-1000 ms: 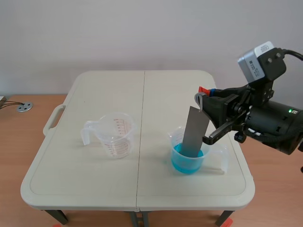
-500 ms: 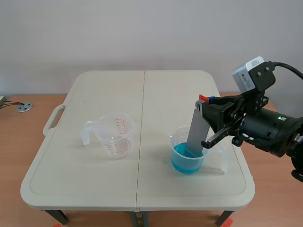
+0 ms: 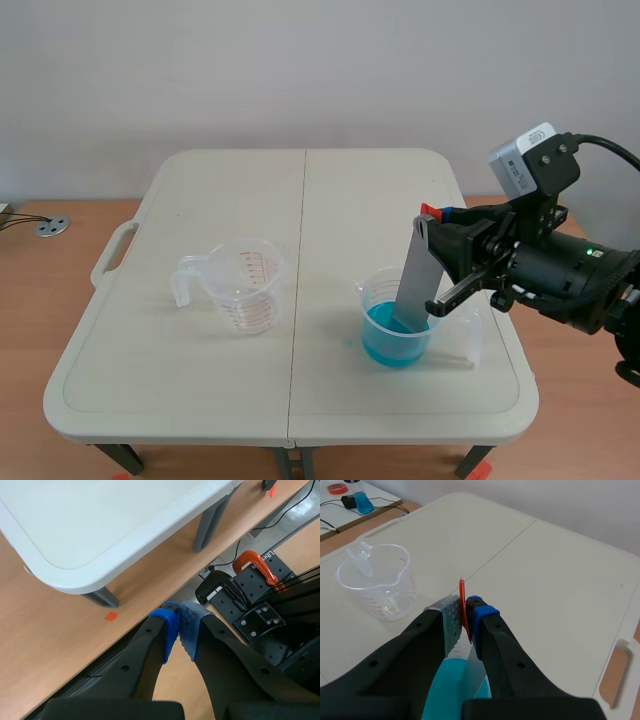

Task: Hold the metal plate by the orange handle, dip it into the blue solution, take it out and point at it, then put the plate back in the beaker on the left.
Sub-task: 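Hold the plate still in the solution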

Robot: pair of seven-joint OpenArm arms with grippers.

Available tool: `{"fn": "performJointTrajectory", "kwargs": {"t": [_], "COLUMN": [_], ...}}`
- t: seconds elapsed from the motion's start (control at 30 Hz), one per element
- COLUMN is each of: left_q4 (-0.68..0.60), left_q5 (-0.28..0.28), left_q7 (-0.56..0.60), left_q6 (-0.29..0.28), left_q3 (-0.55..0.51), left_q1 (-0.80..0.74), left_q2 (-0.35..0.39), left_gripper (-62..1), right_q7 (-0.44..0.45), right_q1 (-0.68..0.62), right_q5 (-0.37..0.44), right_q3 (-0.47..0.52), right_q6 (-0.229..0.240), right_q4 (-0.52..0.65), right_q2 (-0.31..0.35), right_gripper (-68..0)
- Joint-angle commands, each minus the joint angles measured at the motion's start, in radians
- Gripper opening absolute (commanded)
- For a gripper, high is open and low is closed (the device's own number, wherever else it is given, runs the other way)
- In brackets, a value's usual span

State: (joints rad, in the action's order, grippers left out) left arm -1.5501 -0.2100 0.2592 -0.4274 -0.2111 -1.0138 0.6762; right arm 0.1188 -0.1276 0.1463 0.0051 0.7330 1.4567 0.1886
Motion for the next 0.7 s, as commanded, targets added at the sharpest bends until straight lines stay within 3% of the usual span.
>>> {"fn": "performJointTrajectory", "kwargs": {"t": [0.0,0.67], "left_q4": [-0.005,-0.005], "left_q5": [-0.007,-0.007], "left_q7": [0.014,0.014], "left_q6": [-0.006,-0.006], "left_q3": [-0.003,-0.003], "left_q1": [0.003,0.003], "left_q2": [0.000,0.000], "left_gripper": [-58.6,-58.6], "right_q7": [-0.014,-0.006], "right_q1": [0.001,0.012], "right_q5": [-0.009,-0.009], "right_q3": [0.000,0.000], "right_q6": [0.013,0.013], "right_q4": [-0.006,-0.006], "right_q2": [0.002,0.002], "right_gripper": [-66.2,-66.2]}}
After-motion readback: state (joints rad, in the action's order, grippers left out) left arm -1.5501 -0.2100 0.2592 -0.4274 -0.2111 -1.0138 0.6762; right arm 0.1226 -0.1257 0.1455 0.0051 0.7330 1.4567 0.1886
